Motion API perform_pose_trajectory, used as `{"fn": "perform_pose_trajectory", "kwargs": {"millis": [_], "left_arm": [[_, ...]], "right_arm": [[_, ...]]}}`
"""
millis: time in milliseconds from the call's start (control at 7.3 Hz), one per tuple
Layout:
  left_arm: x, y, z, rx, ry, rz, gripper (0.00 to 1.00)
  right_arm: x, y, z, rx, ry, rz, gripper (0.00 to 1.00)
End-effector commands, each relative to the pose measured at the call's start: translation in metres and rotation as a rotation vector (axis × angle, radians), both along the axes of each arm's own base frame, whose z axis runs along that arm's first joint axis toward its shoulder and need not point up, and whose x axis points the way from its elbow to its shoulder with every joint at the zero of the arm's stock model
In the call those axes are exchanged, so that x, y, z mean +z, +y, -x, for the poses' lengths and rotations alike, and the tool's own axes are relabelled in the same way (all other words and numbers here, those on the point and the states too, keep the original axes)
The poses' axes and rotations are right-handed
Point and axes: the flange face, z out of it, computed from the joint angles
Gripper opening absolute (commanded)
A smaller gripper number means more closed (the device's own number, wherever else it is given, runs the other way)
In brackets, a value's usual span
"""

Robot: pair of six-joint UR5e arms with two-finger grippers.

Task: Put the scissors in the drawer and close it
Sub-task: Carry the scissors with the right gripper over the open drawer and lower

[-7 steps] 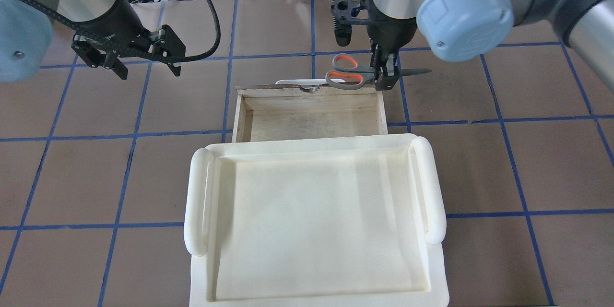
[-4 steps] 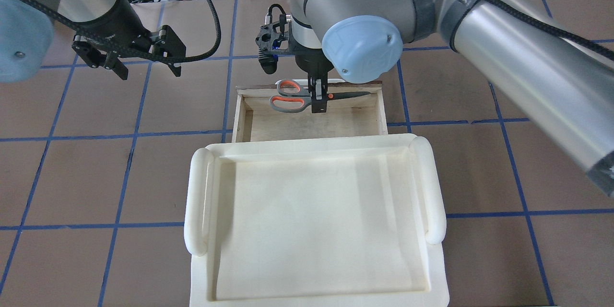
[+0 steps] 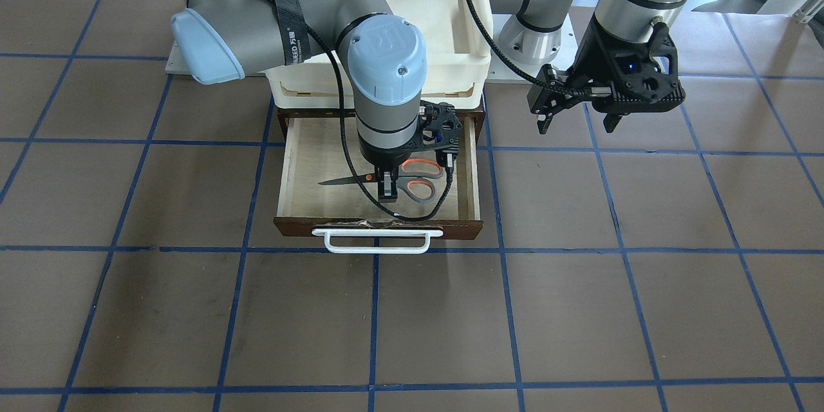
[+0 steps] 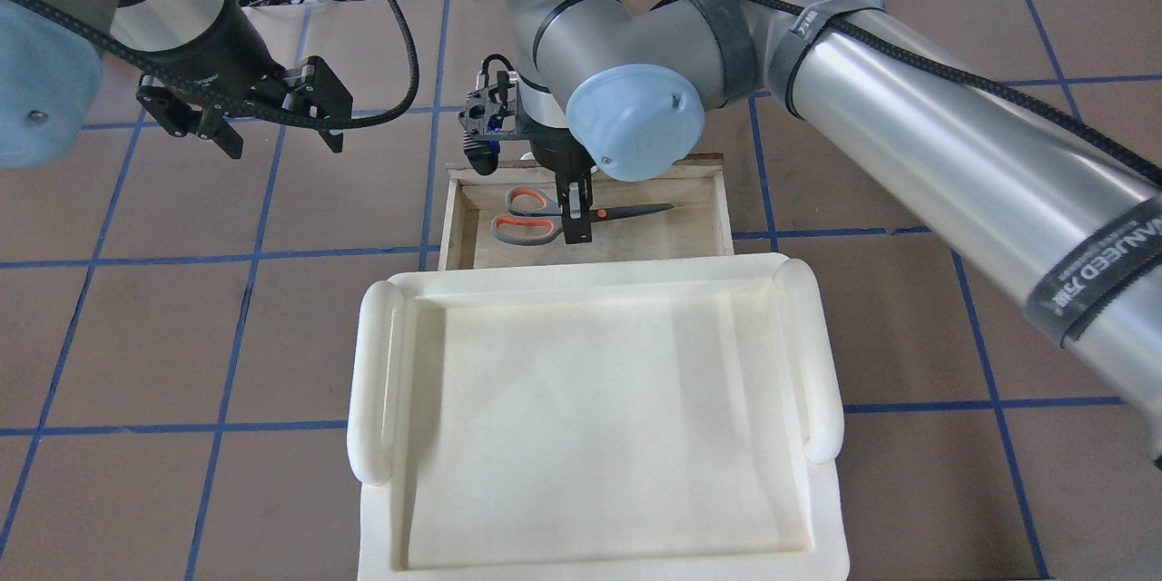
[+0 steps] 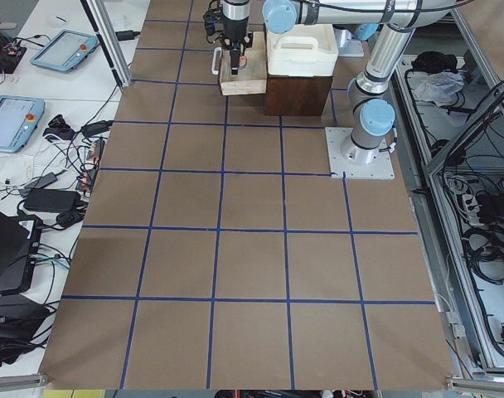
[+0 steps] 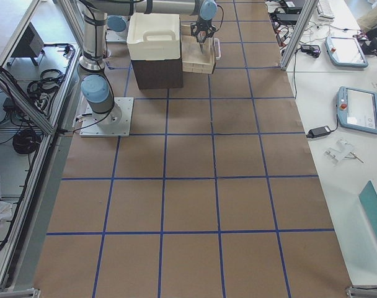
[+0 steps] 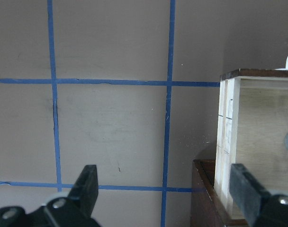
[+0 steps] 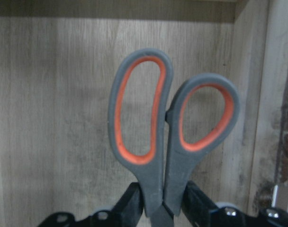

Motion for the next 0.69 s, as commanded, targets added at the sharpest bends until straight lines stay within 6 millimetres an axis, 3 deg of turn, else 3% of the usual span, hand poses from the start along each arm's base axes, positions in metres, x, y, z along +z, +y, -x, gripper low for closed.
{"fn": "perform_pose_trajectory", "kwargs": {"millis": [0,274,548], "left_arm": [[0.000,0.001,0.000,-0.002,0.000,-0.001,1.00],[0.000,0.000,0.000,-0.002,0.000,0.001,1.00],[0.000,0.000,-0.001,0.000,-0.003,-0.001,1.00]], "right_arm": [[-0.011,0.007,0.000,0.004,0.012,-0.024,0.01],[-0.024,0.011,0.002,0.008,0.021,-0.042,0.01],[-0.022,0.011,0.002,0.007,0.020,-0.037,0.04]]}}
